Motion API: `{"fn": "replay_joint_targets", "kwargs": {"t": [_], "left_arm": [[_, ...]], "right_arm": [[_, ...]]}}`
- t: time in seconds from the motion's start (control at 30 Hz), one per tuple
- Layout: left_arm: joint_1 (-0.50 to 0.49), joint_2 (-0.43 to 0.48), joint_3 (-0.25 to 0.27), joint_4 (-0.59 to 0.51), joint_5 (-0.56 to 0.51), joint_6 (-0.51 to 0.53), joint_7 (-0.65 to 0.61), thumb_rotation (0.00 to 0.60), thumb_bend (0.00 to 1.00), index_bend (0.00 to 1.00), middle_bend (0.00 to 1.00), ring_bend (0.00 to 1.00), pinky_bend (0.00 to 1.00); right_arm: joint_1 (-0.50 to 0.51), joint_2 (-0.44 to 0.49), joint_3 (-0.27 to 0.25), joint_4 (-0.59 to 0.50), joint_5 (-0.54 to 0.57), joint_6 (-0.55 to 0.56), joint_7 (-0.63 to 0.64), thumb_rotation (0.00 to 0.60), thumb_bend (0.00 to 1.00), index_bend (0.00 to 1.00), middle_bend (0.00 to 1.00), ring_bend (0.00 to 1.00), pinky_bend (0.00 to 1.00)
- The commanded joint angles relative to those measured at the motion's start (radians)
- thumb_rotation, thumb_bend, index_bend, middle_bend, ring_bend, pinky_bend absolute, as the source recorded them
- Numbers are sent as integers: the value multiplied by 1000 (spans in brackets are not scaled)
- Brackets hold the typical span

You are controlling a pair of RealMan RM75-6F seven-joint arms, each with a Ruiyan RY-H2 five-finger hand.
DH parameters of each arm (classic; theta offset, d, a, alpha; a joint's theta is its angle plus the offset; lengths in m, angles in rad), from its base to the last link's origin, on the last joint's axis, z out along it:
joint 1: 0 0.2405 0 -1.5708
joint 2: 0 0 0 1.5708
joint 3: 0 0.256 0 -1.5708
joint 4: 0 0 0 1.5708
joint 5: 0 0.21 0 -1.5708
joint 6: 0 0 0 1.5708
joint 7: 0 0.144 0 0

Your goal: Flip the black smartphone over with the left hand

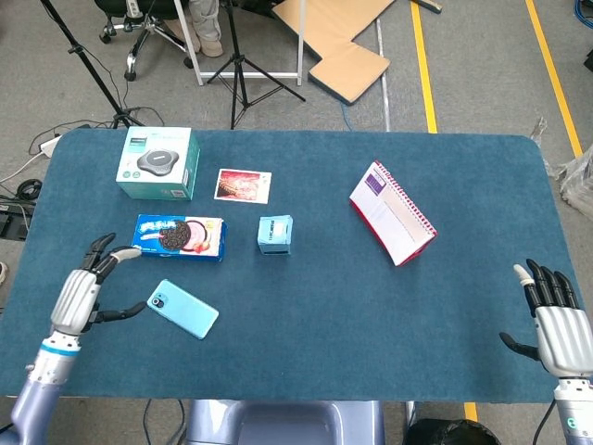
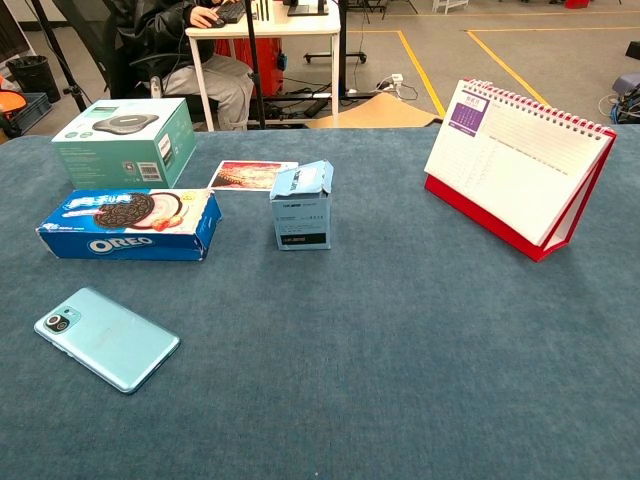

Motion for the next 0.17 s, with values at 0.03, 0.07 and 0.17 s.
{"fn": "replay_joint_targets", "kwargs": {"t": [0.03, 0.07, 0.17], "left_arm": [[98, 128, 6, -154, 22, 132, 396, 600, 0, 203, 186, 0, 0], [112, 137, 11, -169, 16, 141, 425, 600, 0, 202, 183, 0, 0], [149, 152, 20, -195, 3, 171, 469, 600, 0, 199, 180, 0, 0]], "right_arm": [[-2, 2, 1, -1, -4, 6, 4, 600, 0, 89, 0, 0, 0], [-2, 3, 1, 0, -5, 8, 4, 600, 0, 89, 0, 0, 0], [-4, 4, 0, 1, -10, 13, 3, 600, 0, 89, 0, 0, 0]]}}
